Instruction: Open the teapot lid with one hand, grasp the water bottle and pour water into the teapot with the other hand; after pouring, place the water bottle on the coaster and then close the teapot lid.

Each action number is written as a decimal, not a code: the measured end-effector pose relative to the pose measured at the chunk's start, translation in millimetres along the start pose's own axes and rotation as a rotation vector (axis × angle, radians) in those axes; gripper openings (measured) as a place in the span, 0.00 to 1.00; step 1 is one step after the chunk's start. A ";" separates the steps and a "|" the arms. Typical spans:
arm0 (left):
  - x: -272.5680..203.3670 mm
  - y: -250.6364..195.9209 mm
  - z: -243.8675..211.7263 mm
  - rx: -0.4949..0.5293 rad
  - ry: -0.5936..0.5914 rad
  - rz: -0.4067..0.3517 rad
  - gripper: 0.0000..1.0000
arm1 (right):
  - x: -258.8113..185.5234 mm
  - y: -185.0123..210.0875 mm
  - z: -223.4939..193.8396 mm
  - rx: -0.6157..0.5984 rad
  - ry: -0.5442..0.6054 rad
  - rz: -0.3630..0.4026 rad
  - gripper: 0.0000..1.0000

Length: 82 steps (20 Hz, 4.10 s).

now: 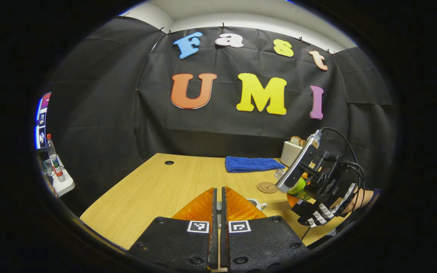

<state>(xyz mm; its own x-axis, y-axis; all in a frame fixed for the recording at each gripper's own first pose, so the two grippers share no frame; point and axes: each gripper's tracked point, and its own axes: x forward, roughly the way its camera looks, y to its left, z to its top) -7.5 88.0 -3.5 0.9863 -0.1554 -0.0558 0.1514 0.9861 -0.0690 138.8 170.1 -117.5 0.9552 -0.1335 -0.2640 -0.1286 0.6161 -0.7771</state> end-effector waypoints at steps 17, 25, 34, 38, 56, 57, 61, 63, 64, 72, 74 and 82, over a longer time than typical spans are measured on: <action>-2.8 11.7 -1.4 0.020 0.008 0.023 0.05 | -1.3 -8.2 33.9 -0.549 -0.152 -0.229 0.75; -6.6 19.8 -0.9 0.035 0.009 0.040 0.05 | -6.4 -5.5 55.3 -0.730 -0.221 -0.298 0.73; -5.7 20.0 -1.2 0.031 0.013 0.038 0.05 | -8.4 -11.9 67.1 -0.852 -0.240 -0.359 0.73; -4.9 19.6 -2.6 0.033 0.019 0.043 0.05 | -7.9 -16.1 73.8 -0.893 -0.249 -0.388 0.73; -6.0 13.2 0.7 0.049 0.008 0.032 0.05 | -31.0 -25.6 96.2 -1.071 -0.314 -0.553 0.72; -6.2 12.5 0.6 0.049 0.009 0.033 0.05 | -30.6 -26.0 95.7 -1.075 -0.310 -0.554 0.72; -4.2 13.5 -1.7 0.047 0.016 0.038 0.05 | -29.7 -27.9 92.4 -1.061 -0.301 -0.554 0.72; -4.1 10.9 -1.4 0.047 0.017 0.033 0.05 | -27.6 -27.7 91.0 -1.057 -0.299 -0.547 0.73; -4.9 10.5 -1.6 0.049 0.015 0.031 0.05 | -28.5 -27.5 90.3 -1.057 -0.298 -0.549 0.72; -3.5 13.6 -2.2 0.055 0.017 0.047 0.05 | -24.8 -26.0 85.8 -1.009 -0.330 -0.542 0.72; -4.7 17.2 -1.5 0.052 0.012 0.056 0.05 | -15.7 -25.7 79.9 -0.916 -0.358 -0.512 0.72; -3.2 14.5 -3.3 0.048 0.019 0.048 0.05 | -5.3 -33.6 57.1 -0.409 -0.405 -0.237 0.77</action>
<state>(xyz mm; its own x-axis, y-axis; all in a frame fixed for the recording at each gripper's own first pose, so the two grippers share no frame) -8.7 102.5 -7.6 0.9911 -0.1086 -0.0768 0.1076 0.9940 -0.0177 153.3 194.4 -57.4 0.9851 0.1245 0.1183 0.0845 0.2481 -0.9650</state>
